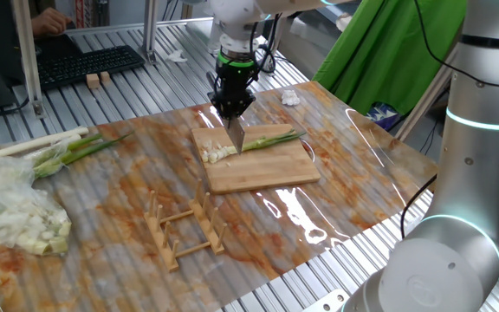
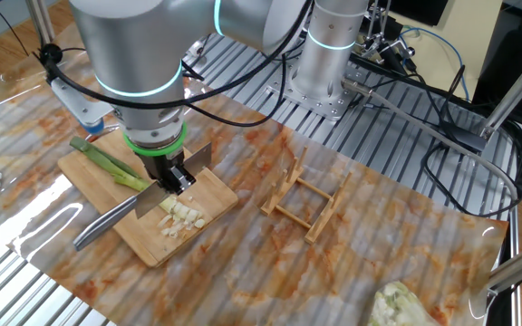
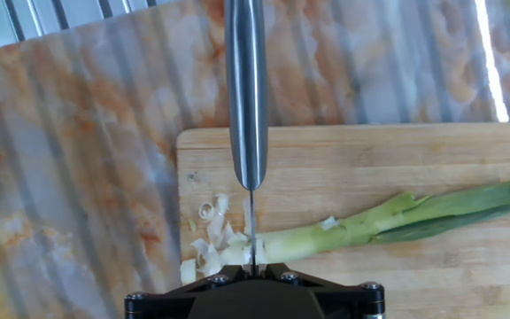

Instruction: Chop the scallions

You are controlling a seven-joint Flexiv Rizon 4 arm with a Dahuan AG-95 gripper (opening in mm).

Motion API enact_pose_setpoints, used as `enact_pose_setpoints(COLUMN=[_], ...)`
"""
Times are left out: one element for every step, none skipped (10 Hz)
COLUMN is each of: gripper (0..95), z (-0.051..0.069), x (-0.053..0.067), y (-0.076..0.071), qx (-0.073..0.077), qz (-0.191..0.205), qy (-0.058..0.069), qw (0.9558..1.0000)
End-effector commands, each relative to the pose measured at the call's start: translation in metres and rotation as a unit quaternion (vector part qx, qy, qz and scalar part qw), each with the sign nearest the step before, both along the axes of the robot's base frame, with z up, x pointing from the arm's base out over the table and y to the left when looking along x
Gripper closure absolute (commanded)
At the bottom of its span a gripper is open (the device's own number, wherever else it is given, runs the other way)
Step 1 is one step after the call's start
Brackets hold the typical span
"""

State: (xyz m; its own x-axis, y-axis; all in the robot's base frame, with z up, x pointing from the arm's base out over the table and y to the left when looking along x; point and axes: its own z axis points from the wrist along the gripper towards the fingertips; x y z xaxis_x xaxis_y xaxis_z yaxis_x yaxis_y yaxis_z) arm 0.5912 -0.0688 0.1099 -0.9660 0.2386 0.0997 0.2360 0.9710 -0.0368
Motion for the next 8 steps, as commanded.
enact_pose_setpoints(gripper=[95.0,95.0,95.0,95.0,95.0,95.0,95.0,95.0], z=[0.001,0.001,0.0,-0.001,-0.002,-0.005,-0.008,-0.013], x=[0.0,0.0,0.0,0.001,0.002,0.003,0.004,0.004], y=[0.0,0.0,-0.005,-0.009,-0.011,-0.015,-0.018,-0.022], qx=[0.006,0.005,0.007,0.007,0.005,0.007,0.009,0.014], qz=[0.004,0.011,0.021,0.022,0.025,0.032,0.036,0.04], qy=[0.002,0.001,0.0,0.0,0.0,0.0,-0.001,-0.002], qw=[1.0,0.9999,0.9998,0.9997,0.9997,0.9995,0.9993,0.9991])
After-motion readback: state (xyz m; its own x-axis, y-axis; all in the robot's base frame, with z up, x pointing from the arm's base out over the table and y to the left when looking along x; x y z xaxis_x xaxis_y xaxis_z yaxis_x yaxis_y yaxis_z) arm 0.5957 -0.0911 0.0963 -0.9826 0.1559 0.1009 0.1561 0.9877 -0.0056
